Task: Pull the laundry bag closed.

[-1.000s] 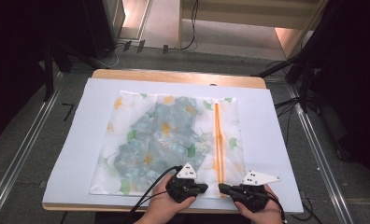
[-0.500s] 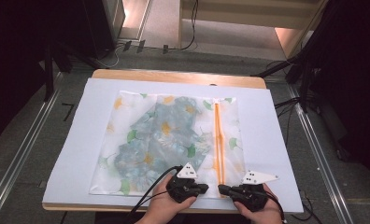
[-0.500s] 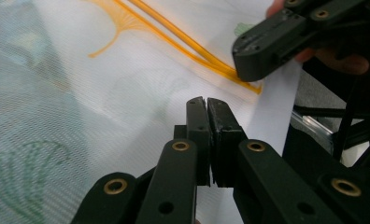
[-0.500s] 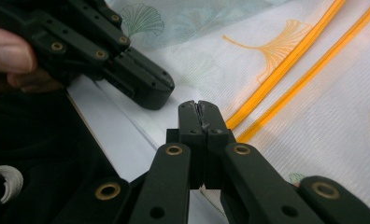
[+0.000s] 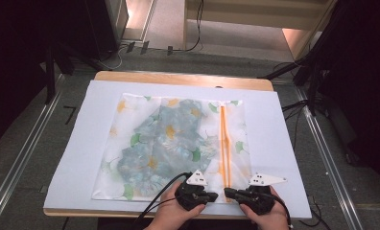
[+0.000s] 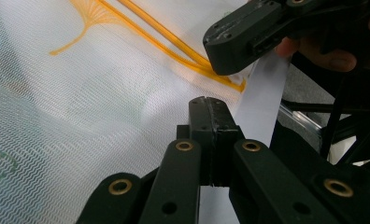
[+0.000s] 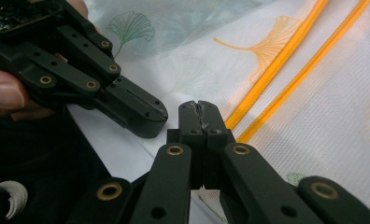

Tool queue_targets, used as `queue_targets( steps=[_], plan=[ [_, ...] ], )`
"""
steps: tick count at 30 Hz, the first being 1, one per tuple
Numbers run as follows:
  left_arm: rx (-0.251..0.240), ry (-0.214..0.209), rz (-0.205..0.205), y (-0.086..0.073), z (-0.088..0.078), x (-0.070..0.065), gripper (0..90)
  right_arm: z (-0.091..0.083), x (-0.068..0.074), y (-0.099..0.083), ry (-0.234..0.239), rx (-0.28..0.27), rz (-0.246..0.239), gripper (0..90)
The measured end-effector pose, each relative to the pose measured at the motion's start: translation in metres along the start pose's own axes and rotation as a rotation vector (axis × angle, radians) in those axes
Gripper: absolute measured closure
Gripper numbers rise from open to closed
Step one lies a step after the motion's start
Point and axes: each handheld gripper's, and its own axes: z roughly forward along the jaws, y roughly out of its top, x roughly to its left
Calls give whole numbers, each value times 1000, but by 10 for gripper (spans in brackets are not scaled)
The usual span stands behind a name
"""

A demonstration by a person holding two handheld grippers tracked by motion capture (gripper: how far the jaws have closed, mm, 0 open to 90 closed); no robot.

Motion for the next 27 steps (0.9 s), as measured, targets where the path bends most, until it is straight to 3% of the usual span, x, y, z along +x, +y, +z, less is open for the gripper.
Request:
queue_targets(
  steps=[5, 8, 12, 19, 27],
  plan=[
    [6, 9, 22, 0, 0, -1, 900, -2, 1, 4, -13, -34, 6, 900],
    [7, -1, 3, 1, 0, 0, 900, -2, 0, 5, -13, -25, 13, 900],
    [7, 15, 14, 2, 0, -3, 900, -1, 0, 5, -11, -13, 19, 900],
    [-2, 52, 91, 7, 6, -14, 900, 1, -2, 3, -13, 2, 48, 900],
    [4, 59, 116, 5, 11, -16, 900, 3, -3, 1, -17, 11, 68, 900]
  ],
)
